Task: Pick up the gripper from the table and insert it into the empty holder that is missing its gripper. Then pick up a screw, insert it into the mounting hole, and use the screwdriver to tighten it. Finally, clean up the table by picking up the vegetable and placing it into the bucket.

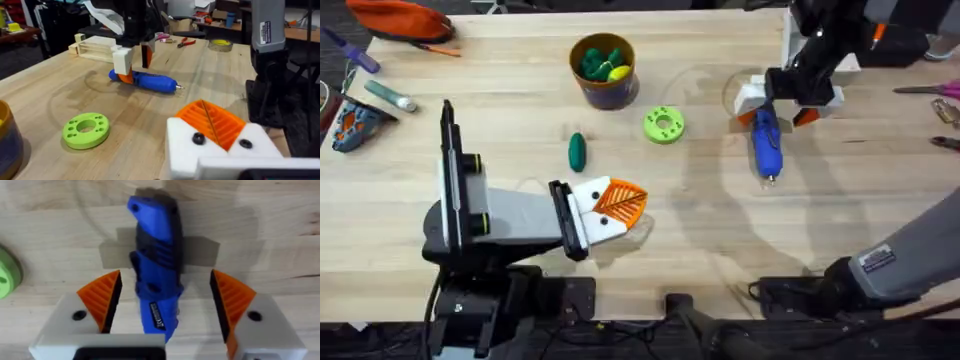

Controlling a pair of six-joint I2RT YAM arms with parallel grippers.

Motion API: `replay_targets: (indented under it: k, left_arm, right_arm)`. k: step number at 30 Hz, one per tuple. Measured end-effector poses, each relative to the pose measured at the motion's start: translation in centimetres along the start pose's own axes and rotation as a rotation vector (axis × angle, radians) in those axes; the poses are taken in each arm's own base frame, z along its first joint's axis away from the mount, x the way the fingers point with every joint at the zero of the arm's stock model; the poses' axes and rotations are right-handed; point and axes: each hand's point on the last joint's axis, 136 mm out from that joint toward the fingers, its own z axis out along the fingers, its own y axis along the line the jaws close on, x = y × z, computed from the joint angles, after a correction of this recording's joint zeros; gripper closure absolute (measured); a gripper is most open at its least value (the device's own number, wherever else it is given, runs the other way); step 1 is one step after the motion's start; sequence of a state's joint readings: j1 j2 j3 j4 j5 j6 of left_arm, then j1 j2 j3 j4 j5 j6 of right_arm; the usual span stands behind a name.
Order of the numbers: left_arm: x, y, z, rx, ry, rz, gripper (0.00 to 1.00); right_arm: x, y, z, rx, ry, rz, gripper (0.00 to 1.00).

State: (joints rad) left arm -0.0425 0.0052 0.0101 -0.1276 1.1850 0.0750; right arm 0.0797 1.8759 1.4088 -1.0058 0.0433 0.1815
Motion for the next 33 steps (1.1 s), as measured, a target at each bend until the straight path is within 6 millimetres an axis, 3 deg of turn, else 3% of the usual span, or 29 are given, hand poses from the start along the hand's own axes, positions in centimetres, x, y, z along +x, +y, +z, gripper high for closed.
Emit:
replay_targets:
  k: [13, 20, 33]
  left_arm:
    - [0.0, 0.0, 0.0, 0.0, 0.0, 0.0, 0.985]
    - [0.0, 0.0, 0.0, 0.0, 0.0, 0.0, 0.985]
    - [0.0, 0.0, 0.0, 0.0, 0.0, 0.0, 0.985]
  right_arm:
    - [-0.6, 0.1, 0.5, -0.004, -0.022, -0.005, 0.008]
    - [-0.2, 0.1, 2.8, 0.003, 0.041, -0.004, 0.011]
    - [-0.2, 0.1, 2.8, 0.0, 0.04, -0.005, 0.053]
